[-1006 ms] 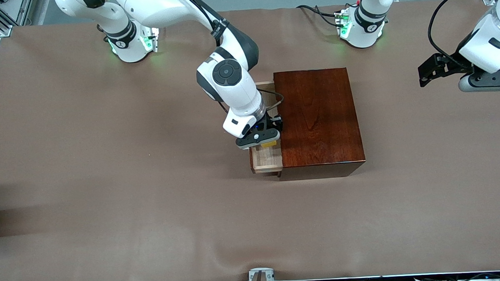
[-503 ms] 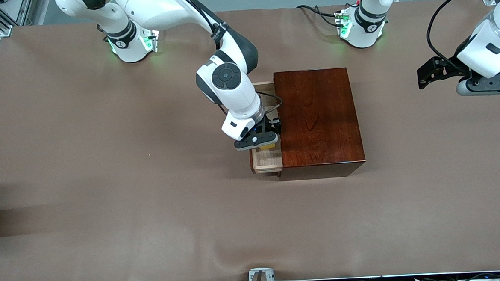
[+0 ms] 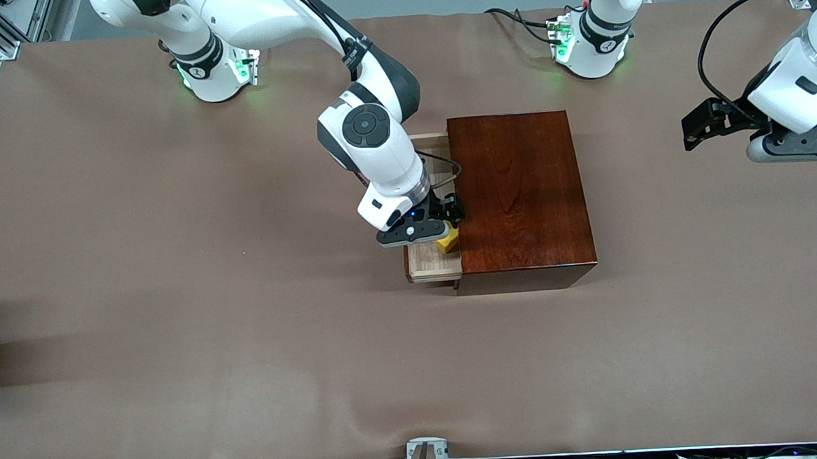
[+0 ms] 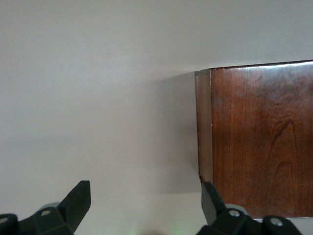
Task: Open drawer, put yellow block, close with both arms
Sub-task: 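Open the right gripper to drop the cube into the drawer, then withdraw the right gripper while the left gripper moves toward the drawer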
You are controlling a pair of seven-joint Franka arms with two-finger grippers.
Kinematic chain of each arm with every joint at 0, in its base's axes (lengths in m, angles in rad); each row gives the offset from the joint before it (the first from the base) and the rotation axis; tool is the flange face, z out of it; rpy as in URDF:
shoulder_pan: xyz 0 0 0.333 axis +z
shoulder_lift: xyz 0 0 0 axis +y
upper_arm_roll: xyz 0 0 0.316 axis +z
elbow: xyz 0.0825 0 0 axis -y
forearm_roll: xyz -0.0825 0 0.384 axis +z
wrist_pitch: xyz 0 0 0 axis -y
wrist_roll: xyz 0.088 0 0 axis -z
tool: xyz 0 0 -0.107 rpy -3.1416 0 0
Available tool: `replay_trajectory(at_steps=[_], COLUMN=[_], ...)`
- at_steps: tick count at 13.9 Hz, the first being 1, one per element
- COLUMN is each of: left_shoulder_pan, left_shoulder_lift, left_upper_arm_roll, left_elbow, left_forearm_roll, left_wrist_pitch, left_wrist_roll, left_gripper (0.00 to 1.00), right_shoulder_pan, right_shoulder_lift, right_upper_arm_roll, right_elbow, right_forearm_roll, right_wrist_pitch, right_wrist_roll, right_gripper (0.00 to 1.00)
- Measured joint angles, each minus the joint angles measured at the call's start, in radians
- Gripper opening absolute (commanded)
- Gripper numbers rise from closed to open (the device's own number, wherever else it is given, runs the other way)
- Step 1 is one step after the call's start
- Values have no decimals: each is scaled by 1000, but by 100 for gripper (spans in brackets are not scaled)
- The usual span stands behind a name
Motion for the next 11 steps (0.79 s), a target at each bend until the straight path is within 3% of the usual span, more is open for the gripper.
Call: replay_trajectory(at_steps=[4, 11], left_shoulder_pan=[0, 1], left_shoulder_lift=[6, 7], left_upper_arm_roll=[0, 0], left_elbow=[10, 13], left_forearm_roll=[0, 0], left_wrist_pitch=[0, 0], left_wrist_roll=[0, 0], left_gripper=[100, 100], right_shoulder_pan=[-30, -201], right_shoulder_lift=[-44, -238], right_upper_arm_roll=[-3, -15], right_elbow=[28, 94], right_forearm_roll=[2, -9], right_wrist_pitch=[-77, -519], right_wrist_roll=[1, -23], right_gripper=[100, 100])
